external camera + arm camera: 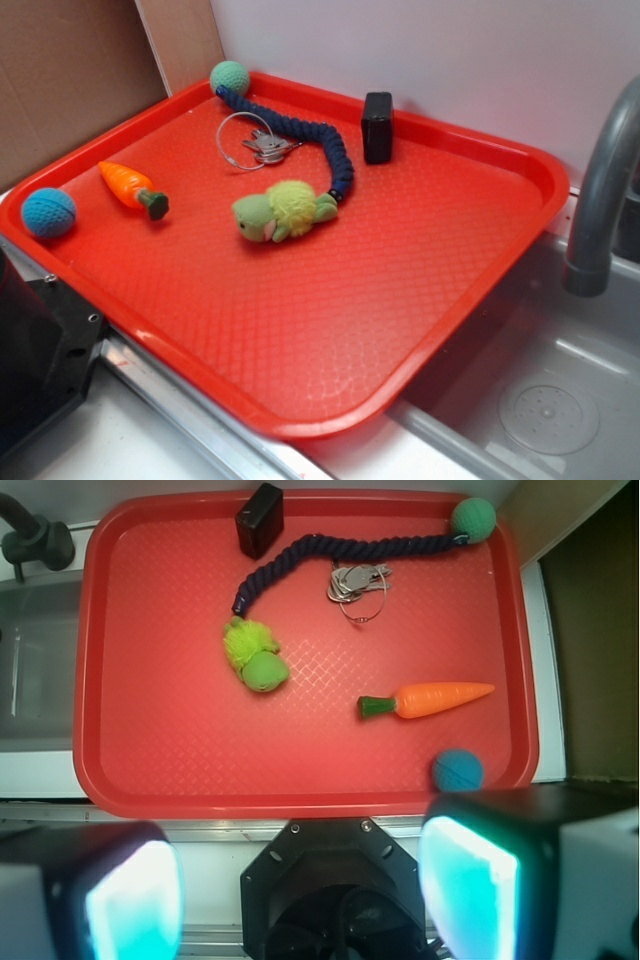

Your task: Grab the green animal.

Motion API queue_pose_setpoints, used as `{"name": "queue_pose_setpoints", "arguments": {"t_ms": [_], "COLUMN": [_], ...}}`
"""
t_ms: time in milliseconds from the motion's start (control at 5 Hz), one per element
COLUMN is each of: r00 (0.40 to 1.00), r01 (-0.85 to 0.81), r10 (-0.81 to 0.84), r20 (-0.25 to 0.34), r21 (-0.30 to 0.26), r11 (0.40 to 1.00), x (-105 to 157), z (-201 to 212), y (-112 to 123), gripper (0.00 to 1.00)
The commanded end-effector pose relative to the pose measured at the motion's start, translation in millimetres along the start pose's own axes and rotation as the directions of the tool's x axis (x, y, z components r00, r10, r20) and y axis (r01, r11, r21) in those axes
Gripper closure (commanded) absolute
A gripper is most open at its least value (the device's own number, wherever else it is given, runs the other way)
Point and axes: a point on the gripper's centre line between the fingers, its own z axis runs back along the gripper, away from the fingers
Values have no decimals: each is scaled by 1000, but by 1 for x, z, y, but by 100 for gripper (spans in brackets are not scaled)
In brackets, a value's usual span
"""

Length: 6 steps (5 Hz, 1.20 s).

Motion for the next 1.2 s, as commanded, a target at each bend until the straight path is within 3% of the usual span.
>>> {"name": "queue_pose_setpoints", "arguments": {"t_ms": [0,200,400,600,1000], "r00": [1000,999,994,978,948], "r01": [0,52,107,205,311], "r10": [0,-52,-107,-202,-308], "r20": [0,12,5,48,80], "r21": [0,13,-16,-73,-26], "r11": [1000,999,994,976,950], "x": [0,17,29,45,67], "z": [0,-44,-75,-114,-190], "y": [0,3,-1,-22,-41], "gripper": [0,0,0,0,0]}}
